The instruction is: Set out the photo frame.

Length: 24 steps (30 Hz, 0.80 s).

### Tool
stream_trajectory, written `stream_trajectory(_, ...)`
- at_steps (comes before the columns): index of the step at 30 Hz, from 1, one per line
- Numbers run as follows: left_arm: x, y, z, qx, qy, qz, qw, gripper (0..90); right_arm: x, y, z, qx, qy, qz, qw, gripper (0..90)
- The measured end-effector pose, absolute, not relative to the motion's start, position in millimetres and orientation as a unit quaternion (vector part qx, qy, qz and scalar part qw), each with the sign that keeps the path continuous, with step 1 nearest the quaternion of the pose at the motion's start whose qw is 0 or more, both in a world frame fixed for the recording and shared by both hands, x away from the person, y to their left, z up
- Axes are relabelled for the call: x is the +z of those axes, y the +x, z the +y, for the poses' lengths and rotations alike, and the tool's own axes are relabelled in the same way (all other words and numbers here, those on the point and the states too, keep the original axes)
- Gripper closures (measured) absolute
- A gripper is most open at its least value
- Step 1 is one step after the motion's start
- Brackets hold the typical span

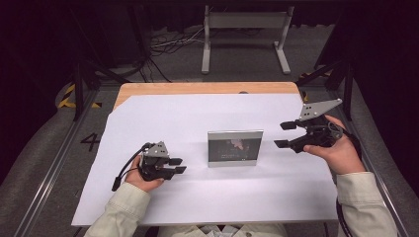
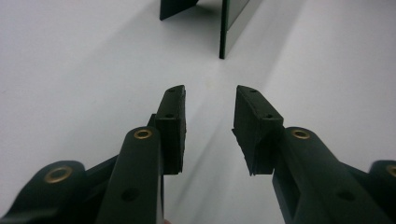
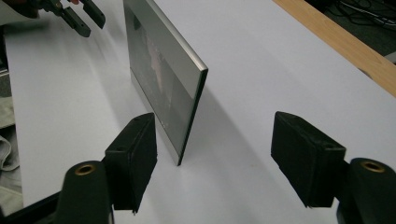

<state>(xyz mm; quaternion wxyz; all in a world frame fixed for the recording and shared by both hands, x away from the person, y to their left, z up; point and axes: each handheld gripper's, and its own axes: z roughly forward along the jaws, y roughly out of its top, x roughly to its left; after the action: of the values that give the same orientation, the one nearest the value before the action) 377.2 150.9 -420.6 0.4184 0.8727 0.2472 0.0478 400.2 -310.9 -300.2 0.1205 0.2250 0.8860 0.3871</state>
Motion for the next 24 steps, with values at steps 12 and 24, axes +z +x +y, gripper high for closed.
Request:
stream_trajectory(12, -419, 380, 159, 0.061, 0.859, 0.270, 0.431, 63.7, -322, 391, -320, 0.405, 0.263, 0.866, 0.128, 28.6)
stream_trajectory(24, -420, 380, 160, 0.060, 0.856, 0.277, 0.433, 63.3, -347, 385, -325, 0.415, 0.290, 0.852, 0.128, 28.2)
